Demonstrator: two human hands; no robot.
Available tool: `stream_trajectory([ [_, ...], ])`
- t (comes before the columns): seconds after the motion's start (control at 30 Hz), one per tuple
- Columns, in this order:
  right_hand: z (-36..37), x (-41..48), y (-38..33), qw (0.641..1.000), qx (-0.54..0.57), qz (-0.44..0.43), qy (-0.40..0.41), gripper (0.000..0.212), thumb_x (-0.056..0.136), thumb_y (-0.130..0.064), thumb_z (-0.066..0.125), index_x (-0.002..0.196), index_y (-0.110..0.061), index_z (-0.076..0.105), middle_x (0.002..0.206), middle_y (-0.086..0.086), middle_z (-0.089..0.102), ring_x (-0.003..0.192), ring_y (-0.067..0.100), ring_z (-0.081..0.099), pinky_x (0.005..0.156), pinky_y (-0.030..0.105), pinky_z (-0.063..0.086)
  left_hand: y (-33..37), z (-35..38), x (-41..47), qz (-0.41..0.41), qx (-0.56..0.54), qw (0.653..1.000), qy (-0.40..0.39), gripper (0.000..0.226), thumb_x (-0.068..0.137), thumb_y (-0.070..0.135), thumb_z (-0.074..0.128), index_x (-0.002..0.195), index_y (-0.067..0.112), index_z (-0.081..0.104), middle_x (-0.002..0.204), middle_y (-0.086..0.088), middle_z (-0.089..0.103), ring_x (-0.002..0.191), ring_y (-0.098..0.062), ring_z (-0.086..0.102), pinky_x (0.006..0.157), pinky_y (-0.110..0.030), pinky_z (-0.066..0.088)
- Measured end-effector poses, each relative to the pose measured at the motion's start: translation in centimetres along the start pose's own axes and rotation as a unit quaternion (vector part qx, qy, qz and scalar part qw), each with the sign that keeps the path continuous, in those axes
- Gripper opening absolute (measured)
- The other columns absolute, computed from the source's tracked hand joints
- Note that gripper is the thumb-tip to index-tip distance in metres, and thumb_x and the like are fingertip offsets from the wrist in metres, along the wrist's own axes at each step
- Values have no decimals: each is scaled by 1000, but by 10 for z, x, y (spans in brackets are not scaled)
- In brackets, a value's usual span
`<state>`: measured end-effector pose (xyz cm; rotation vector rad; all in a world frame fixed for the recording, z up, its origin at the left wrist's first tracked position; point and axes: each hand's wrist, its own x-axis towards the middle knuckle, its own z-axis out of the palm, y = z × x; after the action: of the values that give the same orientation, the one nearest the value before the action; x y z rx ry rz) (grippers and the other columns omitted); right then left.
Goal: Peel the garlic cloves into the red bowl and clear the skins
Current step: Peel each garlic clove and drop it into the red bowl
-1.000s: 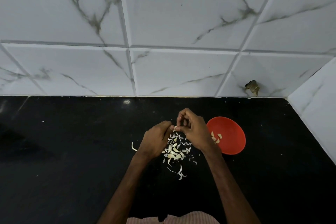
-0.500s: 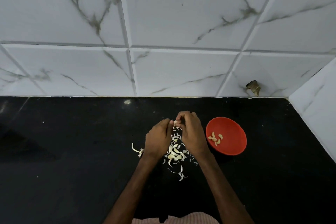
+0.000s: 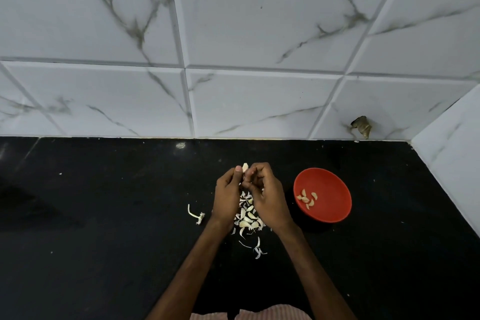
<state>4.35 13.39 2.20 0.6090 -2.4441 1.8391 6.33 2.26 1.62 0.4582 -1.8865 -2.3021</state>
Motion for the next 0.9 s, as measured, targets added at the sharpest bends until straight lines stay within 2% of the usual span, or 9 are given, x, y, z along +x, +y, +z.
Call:
stream_trajectory([
  [0.1,-3,0,-2,1000,25,12,-6,29,90,-3,70,106,-23,56,94,-8,64,89,16,66,79,25,55,4,0,-1,7,-10,1000,11,38,108,24,44,94,-5,63,87,-22,62,86,-26,60,85,-50,51],
  [0.23,-12,7,-7,1000,14,-1,21,36,90,-6,71,112,-31,56,101,-14,64,94,11,64,81,16,49,7,1,-4,62,60,996,-1,34,108,24,44,97,4,68,89,-26,62,82,-25,56,78,-54,48],
  [0.33,-19,13,-8,999,-11,2,36,35,90,-5,70,113,-28,58,103,-10,65,94,12,63,81,17,49,6,1,-3,63,80,995,5,31,107,27,47,90,10,67,76,-10,59,73,-20,51,70,-45,43],
  [0.47,-21,16,-8,997,2,9,70,27,91,-6,70,113,-20,60,100,-8,66,93,9,66,80,16,51,5,1,-3,61,101,993,-3,26,106,26,49,92,13,66,78,3,64,73,-16,54,69,-39,44],
  [0.57,-17,16,-9,998,2,8,65,27,90,-8,73,111,-19,61,99,-7,67,92,9,67,79,19,54,6,3,-4,74,116,991,-8,21,105,23,51,95,12,65,77,14,63,72,-2,56,69,-24,45],
  [0.63,-16,17,-8,998,-11,5,66,27,89,-8,74,110,-19,61,99,-6,67,92,8,67,80,18,54,6,3,-4,77,123,989,-5,18,104,24,53,98,12,66,77,16,64,71,0,56,68,-21,44],
  [0.73,-16,17,-7,997,-31,1,75,27,90,-4,72,110,-18,61,101,-5,68,93,7,68,80,16,53,6,3,-4,84,133,988,7,16,103,23,56,100,13,67,80,9,66,71,-7,58,66,-32,48],
  [0.8,-16,17,-7,996,-49,-6,80,25,91,-1,69,109,-17,62,101,-4,68,93,6,68,80,16,53,7,4,-4,85,134,987,11,15,102,22,57,102,12,68,86,2,70,78,-18,64,73,-42,52],
  [0.9,-15,17,-5,993,-81,-29,78,18,93,-1,66,108,-11,67,101,-4,69,95,9,68,81,25,57,4,3,-5,102,185,977,18,17,102,25,58,103,15,71,89,3,72,82,-15,67,75,-42,55],
])
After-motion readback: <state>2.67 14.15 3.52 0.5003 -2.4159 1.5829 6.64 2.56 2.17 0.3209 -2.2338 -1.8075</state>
